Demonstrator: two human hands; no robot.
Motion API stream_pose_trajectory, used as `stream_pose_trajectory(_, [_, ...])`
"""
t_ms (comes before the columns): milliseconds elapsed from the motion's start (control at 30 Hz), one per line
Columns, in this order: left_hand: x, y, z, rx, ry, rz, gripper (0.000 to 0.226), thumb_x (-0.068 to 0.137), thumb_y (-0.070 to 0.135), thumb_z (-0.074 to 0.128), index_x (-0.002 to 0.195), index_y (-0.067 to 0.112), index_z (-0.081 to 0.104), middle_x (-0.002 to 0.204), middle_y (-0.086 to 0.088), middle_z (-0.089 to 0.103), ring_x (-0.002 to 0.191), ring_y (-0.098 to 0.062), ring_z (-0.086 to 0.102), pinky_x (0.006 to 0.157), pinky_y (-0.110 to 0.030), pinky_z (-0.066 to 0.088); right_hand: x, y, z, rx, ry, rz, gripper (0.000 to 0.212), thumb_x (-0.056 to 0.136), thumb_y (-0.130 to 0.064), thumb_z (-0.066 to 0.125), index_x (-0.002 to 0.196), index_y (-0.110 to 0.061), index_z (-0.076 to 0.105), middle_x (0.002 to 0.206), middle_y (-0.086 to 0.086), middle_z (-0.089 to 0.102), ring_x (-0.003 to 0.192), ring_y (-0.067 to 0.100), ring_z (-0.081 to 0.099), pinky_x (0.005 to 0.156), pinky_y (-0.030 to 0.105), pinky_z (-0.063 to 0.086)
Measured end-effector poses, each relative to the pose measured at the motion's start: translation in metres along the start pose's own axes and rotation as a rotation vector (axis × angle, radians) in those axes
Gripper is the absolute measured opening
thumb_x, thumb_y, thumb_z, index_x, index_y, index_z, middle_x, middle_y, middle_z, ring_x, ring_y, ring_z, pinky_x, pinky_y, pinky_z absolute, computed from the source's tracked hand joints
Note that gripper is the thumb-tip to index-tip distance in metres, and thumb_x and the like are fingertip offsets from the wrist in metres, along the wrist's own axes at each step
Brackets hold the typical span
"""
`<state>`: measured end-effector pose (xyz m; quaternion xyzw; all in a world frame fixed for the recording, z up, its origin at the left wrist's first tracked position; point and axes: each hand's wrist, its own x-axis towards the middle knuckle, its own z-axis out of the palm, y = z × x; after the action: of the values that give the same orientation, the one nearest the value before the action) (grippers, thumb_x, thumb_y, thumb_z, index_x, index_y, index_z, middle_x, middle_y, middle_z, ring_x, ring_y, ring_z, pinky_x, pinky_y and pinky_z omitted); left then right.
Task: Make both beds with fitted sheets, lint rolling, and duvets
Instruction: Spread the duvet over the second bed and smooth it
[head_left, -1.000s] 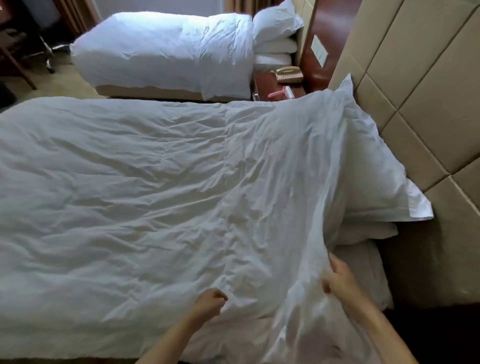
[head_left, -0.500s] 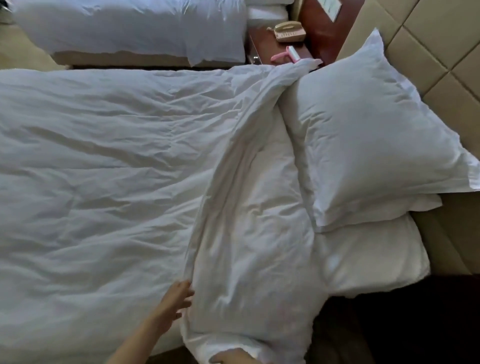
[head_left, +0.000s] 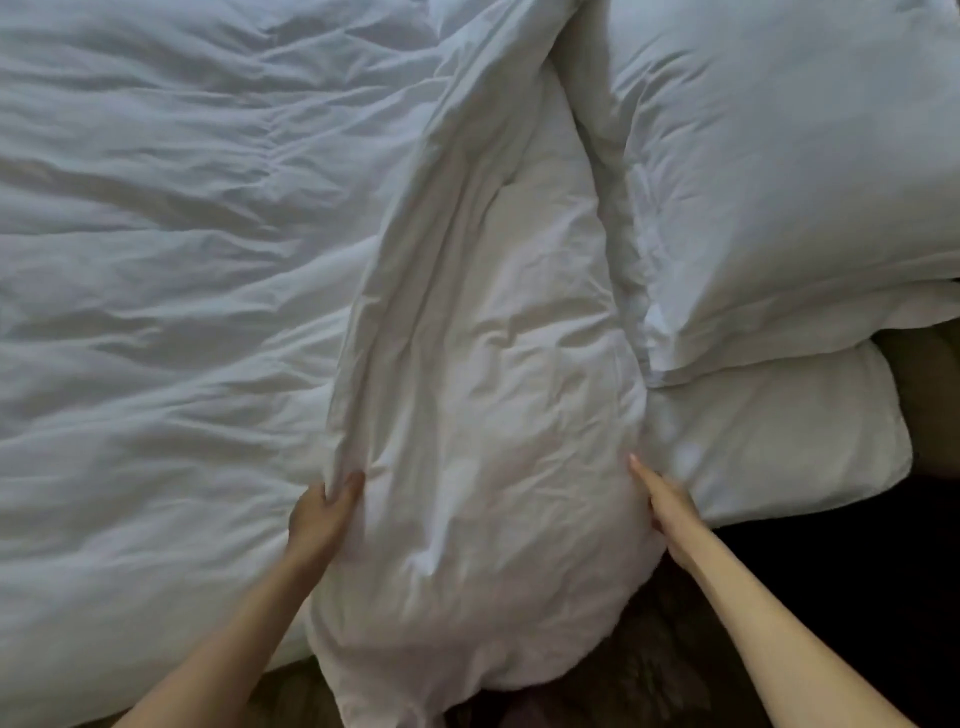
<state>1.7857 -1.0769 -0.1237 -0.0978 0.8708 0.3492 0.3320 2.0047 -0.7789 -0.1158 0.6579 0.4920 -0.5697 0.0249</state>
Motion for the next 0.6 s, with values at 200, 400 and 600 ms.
stream_pose_trajectory(200, [-0.012, -0.012, 0.019, -0.035, -0.026, 0.045, 0.045, 0.1, 0.042, 0.034, 0.117, 0.008, 0.059, 0.102, -0.009, 0.063, 0.093, -0.028, 0.058, 0.08, -0.04, 0.046, 0.035, -0.02, 0.012, 0.02, 0.174, -0.092, 0.08, 0.072, -0.068, 0.063, 0.115, 0.0, 0.057, 0.117, 0.012, 0.061, 0.107, 0.03, 0.056, 0.091, 0.035, 0.045])
stream_pose_trajectory(400, [-0.015, -0.011, 0.014, -0.101, 0.058, 0.02, 0.044, 0.1, 0.035, 0.039, 0.119, 0.001, 0.059, 0.095, -0.01, 0.063, 0.087, -0.026, 0.056, 0.074, -0.034, 0.039, 0.017, -0.045, -0.015, 0.169, -0.272, -0.005, 0.054, 0.075, -0.048, 0.069, 0.113, -0.01, 0.066, 0.096, 0.009, 0.074, 0.085, 0.022, 0.071, 0.08, 0.038, 0.057])
stream_pose_trajectory(600, [-0.039, -0.037, 0.018, -0.223, -0.002, -0.076, 0.05, 0.096, 0.038, 0.046, 0.086, -0.008, 0.062, 0.053, -0.009, 0.057, 0.051, -0.025, 0.051, 0.046, -0.028, 0.038, 0.018, -0.055, -0.067, 0.01, -0.054, -0.251, 0.037, 0.085, -0.037, 0.067, 0.106, -0.006, 0.068, 0.087, 0.005, 0.07, 0.079, 0.018, 0.064, 0.068, 0.028, 0.049])
